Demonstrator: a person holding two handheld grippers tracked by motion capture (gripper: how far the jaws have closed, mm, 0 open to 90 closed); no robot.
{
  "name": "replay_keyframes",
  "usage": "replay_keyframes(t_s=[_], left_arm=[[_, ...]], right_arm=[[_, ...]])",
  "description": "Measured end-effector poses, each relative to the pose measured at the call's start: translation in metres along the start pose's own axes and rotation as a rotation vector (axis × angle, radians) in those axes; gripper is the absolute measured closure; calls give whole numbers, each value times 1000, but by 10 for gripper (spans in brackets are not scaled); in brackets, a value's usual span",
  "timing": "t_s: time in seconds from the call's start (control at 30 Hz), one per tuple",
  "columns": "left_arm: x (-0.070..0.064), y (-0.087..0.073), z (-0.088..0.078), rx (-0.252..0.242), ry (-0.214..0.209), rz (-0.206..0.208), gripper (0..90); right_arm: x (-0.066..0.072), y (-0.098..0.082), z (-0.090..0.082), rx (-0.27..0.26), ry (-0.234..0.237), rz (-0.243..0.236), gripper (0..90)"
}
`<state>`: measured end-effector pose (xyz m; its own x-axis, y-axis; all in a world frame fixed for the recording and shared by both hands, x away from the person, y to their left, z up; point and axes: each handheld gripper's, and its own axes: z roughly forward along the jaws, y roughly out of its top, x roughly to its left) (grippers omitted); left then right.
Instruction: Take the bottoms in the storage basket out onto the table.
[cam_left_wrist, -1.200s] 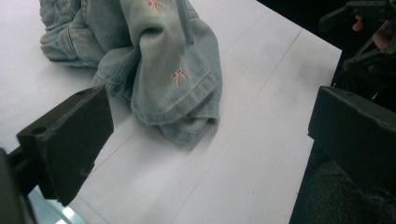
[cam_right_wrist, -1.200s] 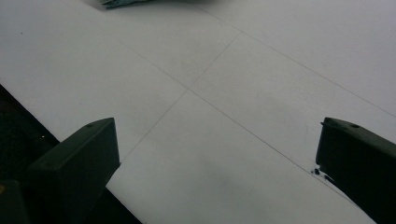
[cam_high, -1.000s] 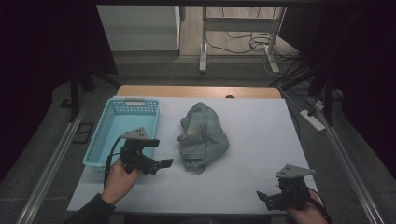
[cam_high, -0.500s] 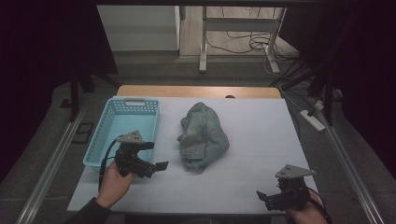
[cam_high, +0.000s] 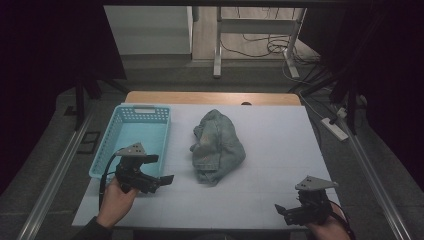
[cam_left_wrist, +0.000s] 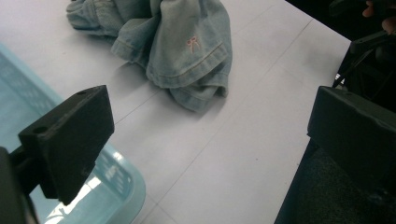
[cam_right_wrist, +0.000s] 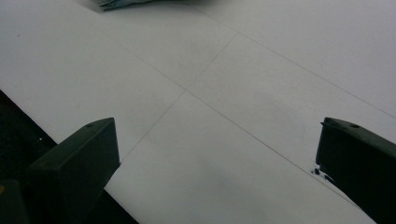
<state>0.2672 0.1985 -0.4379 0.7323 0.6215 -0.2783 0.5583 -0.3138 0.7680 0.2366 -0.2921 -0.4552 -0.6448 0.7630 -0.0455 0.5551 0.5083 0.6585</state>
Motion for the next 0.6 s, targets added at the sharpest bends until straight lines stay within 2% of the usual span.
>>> replay_keyframes(t_s=[0.6], left_arm=[[2,-16,-16,-22,32,-24,13]], right_arm=[[0,0,0,5,-1,0,0]])
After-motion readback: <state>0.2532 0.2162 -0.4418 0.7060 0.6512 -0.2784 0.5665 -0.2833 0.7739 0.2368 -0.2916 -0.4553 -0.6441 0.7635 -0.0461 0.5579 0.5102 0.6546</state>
